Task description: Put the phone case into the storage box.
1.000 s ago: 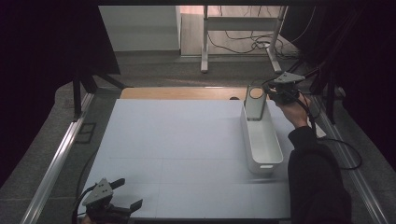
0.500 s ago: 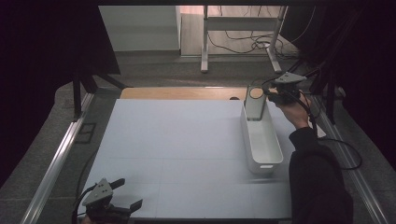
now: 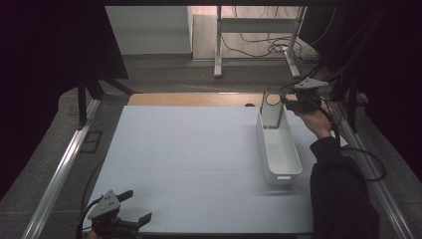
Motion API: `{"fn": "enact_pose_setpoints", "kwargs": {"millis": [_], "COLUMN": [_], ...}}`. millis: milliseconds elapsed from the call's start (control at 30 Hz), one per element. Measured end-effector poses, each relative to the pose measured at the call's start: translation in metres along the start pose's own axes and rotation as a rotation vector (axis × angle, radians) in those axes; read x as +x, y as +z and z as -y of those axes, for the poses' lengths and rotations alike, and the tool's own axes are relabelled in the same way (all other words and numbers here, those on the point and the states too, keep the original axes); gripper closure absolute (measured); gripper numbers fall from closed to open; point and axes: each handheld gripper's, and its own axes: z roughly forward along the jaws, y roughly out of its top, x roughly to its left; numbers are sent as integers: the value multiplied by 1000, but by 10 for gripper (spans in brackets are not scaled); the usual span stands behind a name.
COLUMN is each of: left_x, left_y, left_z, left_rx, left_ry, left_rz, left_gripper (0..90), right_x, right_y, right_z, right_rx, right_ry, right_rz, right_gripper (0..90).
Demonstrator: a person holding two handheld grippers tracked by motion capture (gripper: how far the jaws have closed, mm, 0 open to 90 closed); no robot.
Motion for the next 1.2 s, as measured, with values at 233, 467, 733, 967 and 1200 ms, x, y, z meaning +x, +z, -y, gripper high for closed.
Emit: {"fn": "enact_pose_setpoints", "kwargs": {"millis": [233, 467, 733, 967, 1200], "left_x": [0, 1, 1, 1, 2], "left_y": [0, -1, -1, -1, -2], "left_z": [0, 1, 1, 1, 1], "left_rx": [-1, -5, -7, -8, -13], "left_ry": [-1, -9, -11, -12, -20], "left_rz": [0, -2, -3, -3, 1], "left_gripper": [0, 0, 0, 0, 0], "right_x": [1, 7, 14, 23, 38], "right_y": [-4, -9, -17, -23, -29], "right_z": [0, -2, -3, 1, 1], "right_rx": [19, 48, 55, 93, 117], "right_ry": [35, 70, 118, 162, 201], "right_rz": [-20, -58, -85, -142, -186], "right_gripper": [357, 330, 309, 208, 129]}}
